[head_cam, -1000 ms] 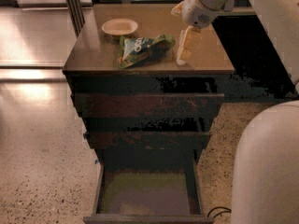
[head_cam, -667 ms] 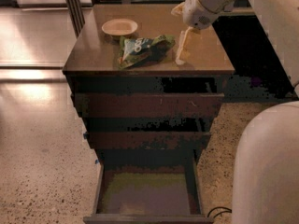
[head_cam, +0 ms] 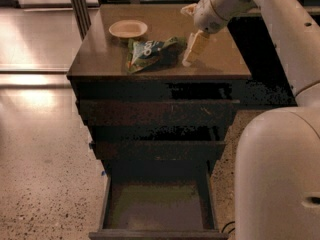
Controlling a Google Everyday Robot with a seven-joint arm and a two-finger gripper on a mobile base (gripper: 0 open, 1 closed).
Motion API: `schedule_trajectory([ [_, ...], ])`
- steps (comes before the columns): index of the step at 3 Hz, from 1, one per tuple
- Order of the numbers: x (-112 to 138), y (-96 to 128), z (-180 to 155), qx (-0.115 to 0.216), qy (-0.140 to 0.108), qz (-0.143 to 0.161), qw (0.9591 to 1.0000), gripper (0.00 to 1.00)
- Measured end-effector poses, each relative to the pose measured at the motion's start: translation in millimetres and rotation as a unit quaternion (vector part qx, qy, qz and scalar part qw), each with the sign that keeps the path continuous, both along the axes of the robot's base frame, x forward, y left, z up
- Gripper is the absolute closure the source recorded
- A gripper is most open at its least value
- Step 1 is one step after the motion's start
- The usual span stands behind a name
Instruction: Place green rice chip bag into bottom drawer
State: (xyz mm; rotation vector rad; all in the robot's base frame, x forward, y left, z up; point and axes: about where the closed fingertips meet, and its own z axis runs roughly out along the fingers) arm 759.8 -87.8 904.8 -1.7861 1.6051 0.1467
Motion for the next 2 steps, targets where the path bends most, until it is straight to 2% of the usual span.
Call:
schedule_trajectory([
  [1, 26, 14, -8, 0.008, -0.016, 0.010, 0.9998, 0.00],
  [2, 47, 38, -21, 0.019, -0.024, 0.029, 0.9991, 0.00],
])
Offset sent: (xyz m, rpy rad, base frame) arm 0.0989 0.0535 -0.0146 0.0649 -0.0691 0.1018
